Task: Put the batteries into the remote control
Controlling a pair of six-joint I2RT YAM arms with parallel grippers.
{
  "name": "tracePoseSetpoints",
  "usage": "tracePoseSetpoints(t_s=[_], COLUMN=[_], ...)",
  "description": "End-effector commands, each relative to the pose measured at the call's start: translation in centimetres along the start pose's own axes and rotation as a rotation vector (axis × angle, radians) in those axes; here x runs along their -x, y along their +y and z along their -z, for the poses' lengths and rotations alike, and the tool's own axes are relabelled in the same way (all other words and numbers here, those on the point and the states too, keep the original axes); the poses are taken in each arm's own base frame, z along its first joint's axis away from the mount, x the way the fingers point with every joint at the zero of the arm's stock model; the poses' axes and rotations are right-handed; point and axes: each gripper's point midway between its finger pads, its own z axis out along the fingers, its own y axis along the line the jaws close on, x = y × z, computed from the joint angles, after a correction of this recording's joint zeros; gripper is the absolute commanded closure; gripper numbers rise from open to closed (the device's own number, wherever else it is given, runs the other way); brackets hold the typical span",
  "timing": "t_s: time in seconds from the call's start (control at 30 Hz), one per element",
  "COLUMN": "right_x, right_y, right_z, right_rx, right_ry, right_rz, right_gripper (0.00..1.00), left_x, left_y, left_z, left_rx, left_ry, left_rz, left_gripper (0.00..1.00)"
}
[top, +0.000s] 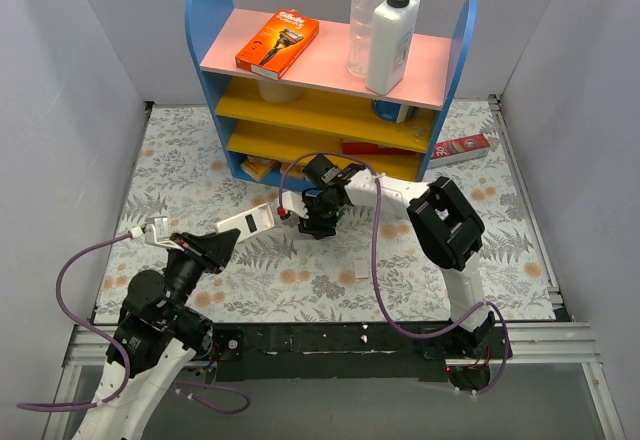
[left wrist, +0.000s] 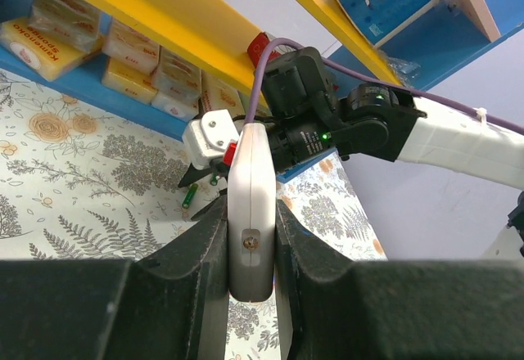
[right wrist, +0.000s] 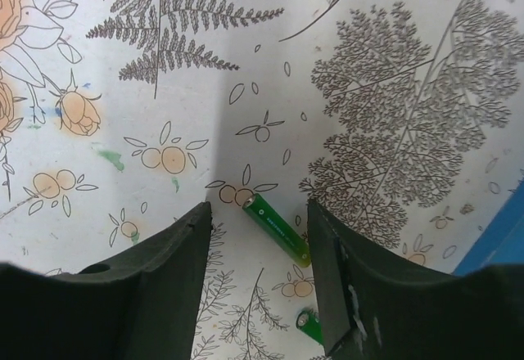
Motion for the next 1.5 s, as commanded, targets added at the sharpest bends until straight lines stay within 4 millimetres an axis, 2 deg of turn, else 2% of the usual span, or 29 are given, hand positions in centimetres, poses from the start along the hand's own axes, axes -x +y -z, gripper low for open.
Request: tracePoseSetpoints(t_s=[0.0, 0.3, 0.5, 0.53, 0.63, 0.7, 0.73, 0.77, 0.83, 0.9, 0.93, 1.0, 1.03, 1.2, 1.3, 1.47], right_x=[0.1, -1.0, -1.2, -1.8, -1.6, -2.1, -2.0, -2.5, -2.4, -2.7, -3.0, -3.4, -4.0, -5.5, -5.6, -5.2], right_y=[0.1, 0.8, 1.6, 2.3, 2.4, 3.5, 3.4, 4.4, 5.0, 6.3, 6.2, 7.8, 7.8, 10.9, 11.7, 11.3], right_z=[-0.1, -0.4, -0.1, -0.3, 0.3, 0.7, 0.8, 1.1, 1.3, 1.6, 2.0, 1.7, 1.8, 1.4, 1.3, 1.3], right_rx=[0.039, 0.061, 0.048, 0.056, 0.0, -0.01, -0.038, -0.045, -0.091, -0.119, -0.162, -0.174, -0.206, -0.23, -0.232, -0.242], right_ry=[-0.001, 0.012, 0.012, 0.022, -0.001, 0.002, -0.007, 0.001, 0.004, 0.026, 0.047, 0.095, 0.135, 0.304, 0.353, 0.394], right_rz=[-0.002, -0.091, -0.171, -0.193, -0.267, -0.316, -0.36, -0.38, -0.419, -0.439, -0.447, -0.478, -0.484, -0.521, -0.531, -0.55], right_gripper=[0.44, 0.69, 0.77, 0.79, 0.85, 0.88, 0.91, 0.93, 0.93, 0.93, 0.93, 0.93, 0.92, 0.87, 0.83, 0.73], left_x=[0.7, 0.6, 0.4, 0.3, 0.0, -0.4, -0.6, -1.0, -1.8, -2.7, -3.2, -3.8, -3.9, -3.6, -3.3, -2.7], left_y=[-0.3, -0.4, -0.6, -0.6, -0.8, -1.0, -1.1, -1.1, -1.5, -1.4, -1.4, -1.3, -1.3, -1.3, -1.3, -1.4], left_z=[0.3, 0.3, 0.3, 0.2, 0.1, 0.1, 0.0, -0.2, -0.2, -0.5, -0.5, -0.7, -0.7, -0.6, -0.3, 0.0], left_rx=[-0.018, -0.027, -0.039, -0.041, -0.054, -0.07, -0.078, -0.084, -0.112, -0.121, -0.13, -0.133, -0.135, -0.132, -0.126, -0.12], left_ry=[-0.038, -0.034, -0.024, -0.021, -0.009, 0.006, 0.014, 0.023, 0.056, 0.081, 0.101, 0.115, 0.121, 0.11, 0.103, 0.085], left_rz=[-0.013, -0.011, -0.007, -0.006, 0.005, 0.016, 0.03, 0.039, 0.056, 0.086, 0.095, 0.116, 0.122, 0.128, 0.127, 0.126], left_gripper=[1.0, 1.0, 1.0, 1.0, 1.0, 1.0, 1.0, 1.0, 1.0, 1.0, 1.0, 1.0, 1.0, 1.0, 1.0, 1.0])
